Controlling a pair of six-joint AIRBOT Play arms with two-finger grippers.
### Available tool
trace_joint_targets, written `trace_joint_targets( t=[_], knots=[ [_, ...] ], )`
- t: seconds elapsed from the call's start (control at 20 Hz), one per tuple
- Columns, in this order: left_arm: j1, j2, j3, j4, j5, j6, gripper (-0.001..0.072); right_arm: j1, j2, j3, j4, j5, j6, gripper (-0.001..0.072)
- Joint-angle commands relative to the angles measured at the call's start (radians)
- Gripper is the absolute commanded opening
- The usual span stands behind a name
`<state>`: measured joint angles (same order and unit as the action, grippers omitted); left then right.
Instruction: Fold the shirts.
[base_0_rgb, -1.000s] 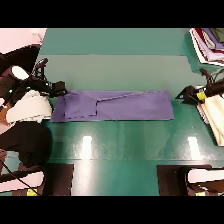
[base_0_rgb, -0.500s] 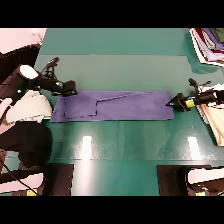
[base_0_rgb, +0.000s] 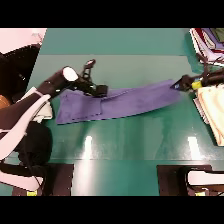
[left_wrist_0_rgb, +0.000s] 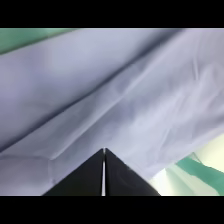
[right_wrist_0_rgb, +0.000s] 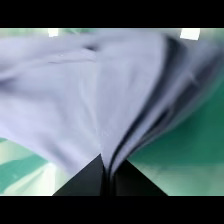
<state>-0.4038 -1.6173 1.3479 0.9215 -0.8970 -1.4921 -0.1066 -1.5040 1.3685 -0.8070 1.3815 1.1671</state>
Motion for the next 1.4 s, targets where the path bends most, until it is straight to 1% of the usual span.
trace_joint_targets(
  t=[0.0,0.1,0.2,0.3,0.55,0.65,0.8,1.0,1.15,1.25,1.3,1.35],
  knots=[
    [-0.092,-0.143,0.156,-0.036,-0.013,-0.003,0.0023,0.038,0.089,0.154,0.004,0.043,0.067,0.0020],
    [-0.132,-0.222,0.251,-0.041,-0.019,-0.021,0.0023,0.092,0.095,0.234,0.005,0.067,0.104,0.0020],
    [-0.160,-0.287,0.324,-0.041,-0.034,-0.041,0.0022,0.157,0.094,0.292,0.005,0.066,0.117,0.0020],
    [-0.177,-0.328,0.359,-0.042,-0.049,-0.053,0.0023,0.221,0.084,0.344,0.005,0.061,0.132,0.0020],
    [-0.185,-0.348,0.359,-0.023,-0.043,-0.053,0.0023,0.354,0.027,0.448,0.011,0.058,0.153,0.0020],
    [-0.166,-0.343,0.365,-0.006,-0.070,-0.053,0.0022,0.393,-0.002,0.473,0.074,0.049,0.153,0.0020],
    [-0.089,-0.308,0.393,0.034,-0.163,-0.053,0.0022,0.449,-0.035,0.494,0.159,0.009,0.151,0.0020],
    [0.087,-0.120,0.393,0.206,-0.220,-0.050,0.0023,0.584,-0.072,0.495,0.188,-0.075,0.145,0.0020],
    [0.250,0.038,0.393,0.291,-0.265,-0.018,0.0023,0.742,-0.137,0.495,0.188,-0.188,0.122,0.0021],
    [0.354,0.131,0.393,0.326,-0.282,-0.017,0.0023,0.857,-0.198,0.496,0.188,-0.278,0.107,0.0023],
    [0.397,0.166,0.393,0.333,-0.285,-0.017,0.0023,0.909,-0.229,0.496,0.187,-0.333,0.078,0.0045],
    [0.438,0.196,0.393,0.332,-0.288,-0.018,0.0023,0.960,-0.261,0.496,0.187,-0.395,0.048,0.0169]
  ],
)
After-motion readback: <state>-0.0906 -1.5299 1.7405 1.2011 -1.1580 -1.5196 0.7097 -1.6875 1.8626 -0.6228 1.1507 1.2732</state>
